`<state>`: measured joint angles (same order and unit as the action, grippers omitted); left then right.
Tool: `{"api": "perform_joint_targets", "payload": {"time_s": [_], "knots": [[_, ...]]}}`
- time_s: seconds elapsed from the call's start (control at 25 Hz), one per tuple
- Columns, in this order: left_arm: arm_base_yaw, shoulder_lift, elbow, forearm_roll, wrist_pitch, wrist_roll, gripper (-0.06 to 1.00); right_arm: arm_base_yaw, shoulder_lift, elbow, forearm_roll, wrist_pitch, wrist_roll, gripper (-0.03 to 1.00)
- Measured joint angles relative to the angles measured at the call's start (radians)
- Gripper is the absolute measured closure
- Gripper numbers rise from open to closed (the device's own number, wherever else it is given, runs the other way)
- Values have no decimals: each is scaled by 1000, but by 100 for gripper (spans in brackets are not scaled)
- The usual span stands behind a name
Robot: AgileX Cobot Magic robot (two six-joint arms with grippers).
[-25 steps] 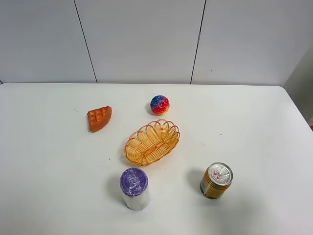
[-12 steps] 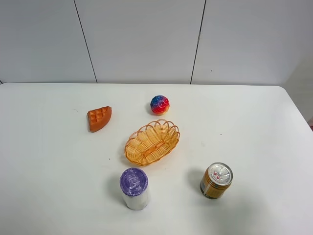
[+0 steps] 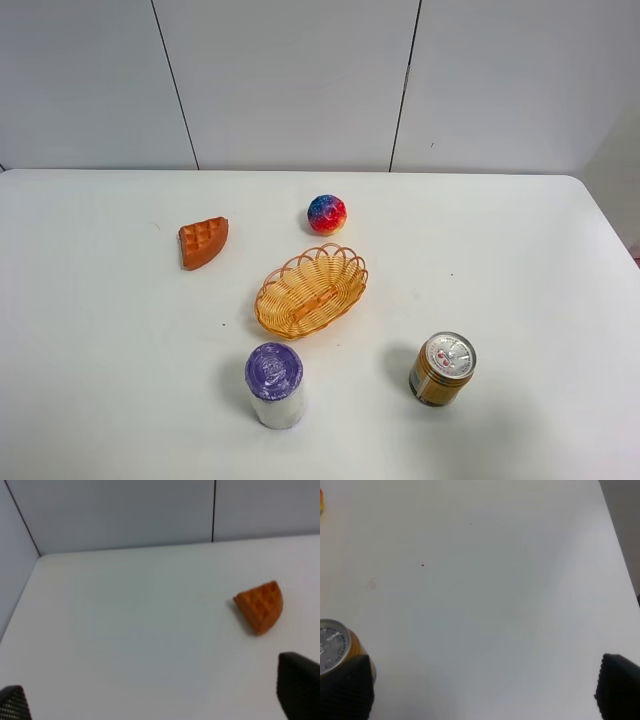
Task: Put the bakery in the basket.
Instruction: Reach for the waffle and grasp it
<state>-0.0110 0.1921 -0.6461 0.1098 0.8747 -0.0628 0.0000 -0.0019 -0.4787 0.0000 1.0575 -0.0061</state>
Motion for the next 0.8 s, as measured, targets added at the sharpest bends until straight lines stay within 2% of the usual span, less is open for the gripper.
{"api": "perform_joint_targets", "payload": {"time_s": [0.16,0.36,0.44,0.6,0.68,0.8], "knots": [[0,295,-138,-32,-93,-16,-5,0,0,0,0,0,0,9],[-7,685,-306,-130,-200,-18,-5,0,0,0,0,0,0,9],[-46,823,-345,-147,-261,-18,-5,0,0,0,0,0,0,9],[-188,1024,-394,-158,-377,-18,-5,0,0,0,0,0,0,9],[-248,1127,-423,-162,-386,-18,-5,0,0,0,0,0,0,9],[-297,1282,-474,-167,-359,-18,-5,0,0,0,0,0,0,9]]}}
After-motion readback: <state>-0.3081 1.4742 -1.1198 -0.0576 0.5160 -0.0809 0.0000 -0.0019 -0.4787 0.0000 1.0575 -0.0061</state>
